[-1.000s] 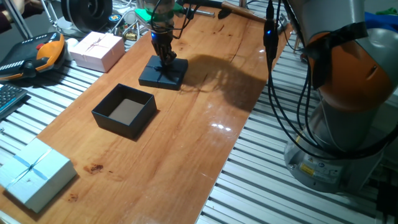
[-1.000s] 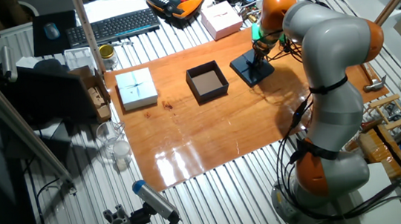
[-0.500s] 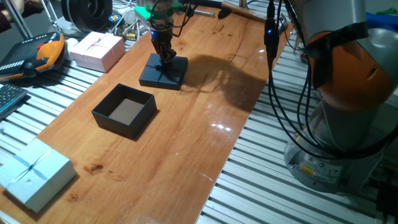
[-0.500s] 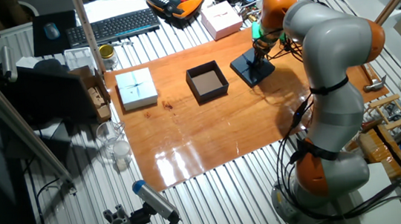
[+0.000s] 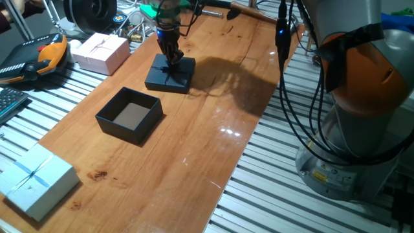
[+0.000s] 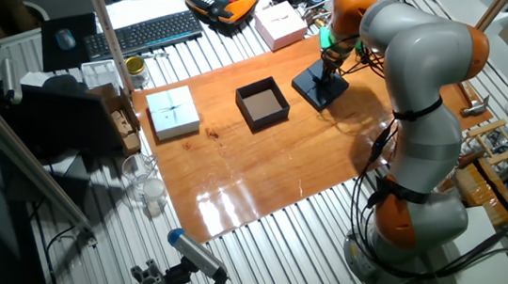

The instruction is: Cover the box

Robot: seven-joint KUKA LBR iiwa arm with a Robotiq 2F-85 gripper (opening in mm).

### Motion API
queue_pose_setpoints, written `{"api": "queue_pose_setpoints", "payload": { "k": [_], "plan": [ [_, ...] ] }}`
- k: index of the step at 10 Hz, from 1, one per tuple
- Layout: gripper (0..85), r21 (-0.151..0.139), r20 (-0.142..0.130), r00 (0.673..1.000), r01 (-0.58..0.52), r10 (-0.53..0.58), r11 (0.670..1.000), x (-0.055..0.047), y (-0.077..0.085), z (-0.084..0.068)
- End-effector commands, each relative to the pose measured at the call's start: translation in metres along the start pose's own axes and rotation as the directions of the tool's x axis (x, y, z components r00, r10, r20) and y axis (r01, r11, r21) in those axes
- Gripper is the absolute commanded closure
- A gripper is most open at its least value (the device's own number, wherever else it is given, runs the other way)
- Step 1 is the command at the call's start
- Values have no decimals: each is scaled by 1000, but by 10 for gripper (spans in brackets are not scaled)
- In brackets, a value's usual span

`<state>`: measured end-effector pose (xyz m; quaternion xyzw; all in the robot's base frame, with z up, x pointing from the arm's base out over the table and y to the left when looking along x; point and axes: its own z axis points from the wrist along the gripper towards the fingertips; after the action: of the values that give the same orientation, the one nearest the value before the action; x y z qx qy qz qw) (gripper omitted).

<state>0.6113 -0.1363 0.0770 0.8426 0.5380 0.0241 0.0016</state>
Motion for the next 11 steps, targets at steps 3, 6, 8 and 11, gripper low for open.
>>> {"api": "queue_pose_setpoints", "payload": {
  "k": [3, 6, 8, 11],
  "plan": [
    [850, 10, 1, 1000, 6, -6, 1000, 7, -2, -12],
    [850, 15, 5, 1000, 26, -26, 1000, 16, -4, -25],
    [850, 11, 0, 1000, 31, -31, 999, 19, -5, -34],
    [850, 9, -8, 1000, 27, -27, 1000, 22, -4, -47]
  ]
}}
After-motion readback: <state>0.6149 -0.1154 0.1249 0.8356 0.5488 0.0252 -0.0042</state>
